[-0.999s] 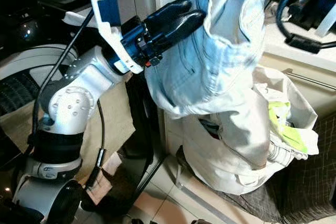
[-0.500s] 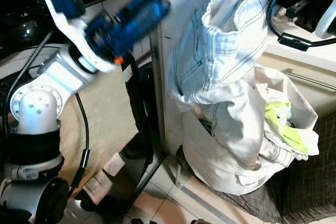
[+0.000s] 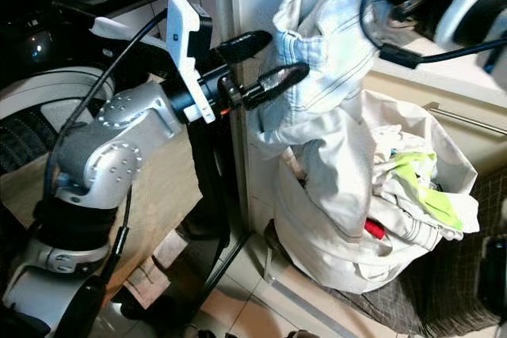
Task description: Clothes washing
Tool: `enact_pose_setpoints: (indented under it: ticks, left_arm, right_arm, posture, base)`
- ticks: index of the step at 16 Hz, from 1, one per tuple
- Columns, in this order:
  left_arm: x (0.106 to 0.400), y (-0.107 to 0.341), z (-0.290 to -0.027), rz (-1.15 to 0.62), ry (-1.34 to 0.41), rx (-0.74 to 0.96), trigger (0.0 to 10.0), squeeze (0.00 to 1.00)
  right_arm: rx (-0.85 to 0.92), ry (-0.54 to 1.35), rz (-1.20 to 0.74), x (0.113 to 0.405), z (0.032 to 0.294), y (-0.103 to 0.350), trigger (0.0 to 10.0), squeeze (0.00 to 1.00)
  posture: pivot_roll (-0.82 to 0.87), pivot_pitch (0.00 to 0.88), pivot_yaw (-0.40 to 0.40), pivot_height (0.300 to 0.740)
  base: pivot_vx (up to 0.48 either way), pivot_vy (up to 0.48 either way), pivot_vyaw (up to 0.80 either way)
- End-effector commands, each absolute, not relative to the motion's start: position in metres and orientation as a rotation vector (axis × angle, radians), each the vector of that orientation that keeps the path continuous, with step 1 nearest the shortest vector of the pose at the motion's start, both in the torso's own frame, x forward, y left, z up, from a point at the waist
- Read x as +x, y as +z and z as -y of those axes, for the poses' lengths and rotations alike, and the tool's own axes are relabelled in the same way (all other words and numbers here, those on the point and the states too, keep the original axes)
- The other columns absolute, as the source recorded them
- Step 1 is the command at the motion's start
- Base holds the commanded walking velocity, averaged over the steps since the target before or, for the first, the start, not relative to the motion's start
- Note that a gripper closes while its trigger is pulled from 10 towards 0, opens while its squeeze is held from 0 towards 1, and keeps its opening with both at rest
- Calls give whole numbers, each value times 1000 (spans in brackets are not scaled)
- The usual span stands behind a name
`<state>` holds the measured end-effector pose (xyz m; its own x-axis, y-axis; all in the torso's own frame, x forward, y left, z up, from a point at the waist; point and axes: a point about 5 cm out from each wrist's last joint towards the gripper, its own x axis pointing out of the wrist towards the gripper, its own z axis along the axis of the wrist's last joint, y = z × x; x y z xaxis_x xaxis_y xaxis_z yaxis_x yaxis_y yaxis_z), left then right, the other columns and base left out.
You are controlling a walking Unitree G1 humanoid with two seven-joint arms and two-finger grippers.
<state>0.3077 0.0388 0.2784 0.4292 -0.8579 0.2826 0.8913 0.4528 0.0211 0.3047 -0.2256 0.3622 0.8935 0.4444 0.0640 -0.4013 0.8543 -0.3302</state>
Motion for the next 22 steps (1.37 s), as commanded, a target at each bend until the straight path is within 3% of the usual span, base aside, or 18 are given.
enact_pose_setpoints:
  ticks: [1,4,5,6,7,8,12,16,22]
  left_arm:
    - [306,291,-38,323,-1101,-152,10000,1000]
    - [297,290,-32,340,-1181,-179,10000,1000]
    - [291,288,-29,345,-1230,-208,10000,157]
    - [288,288,-27,345,-1263,-237,10000,0]
    - [285,287,-25,340,-1284,-248,10000,0]
    - [284,286,-23,334,-1298,-253,0,0]
    - [292,278,-23,288,-1224,-191,0,0]
    - [317,272,-31,271,-987,-96,0,0]
    - [321,275,-34,299,-954,-102,0,0]
  right_arm:
    - [-336,468,213,298,217,378,0,0]
    - [-327,459,210,298,215,377,0,0]
    - [-323,452,210,299,214,377,0,0]
    - [-319,447,209,300,214,376,0,0]
    - [-311,445,212,301,213,376,0,0]
    - [-303,448,218,301,211,376,0,0]
    - [-287,458,230,301,208,379,0,0]
    - [-278,465,241,299,205,382,0,0]
    - [-276,468,240,299,204,382,0,0]
  posture:
    - [-103,0,62,740]
    - [-103,0,62,740]
    - [-104,0,64,740]
    - [-104,0,64,740]
    - [-104,0,66,740]
    - [-104,0,66,740]
    - [-104,0,69,740]
    - [-105,0,68,740]
    - [-103,0,66,740]
  base:
    - [0,0,0]
    - [0,0,0]
    - [0,0,0]
    - [0,0,0]
    - [0,0,0]
    - [0,0,0]
    - [0,0,0]
    - [0,0,0]
    - [0,0,0]
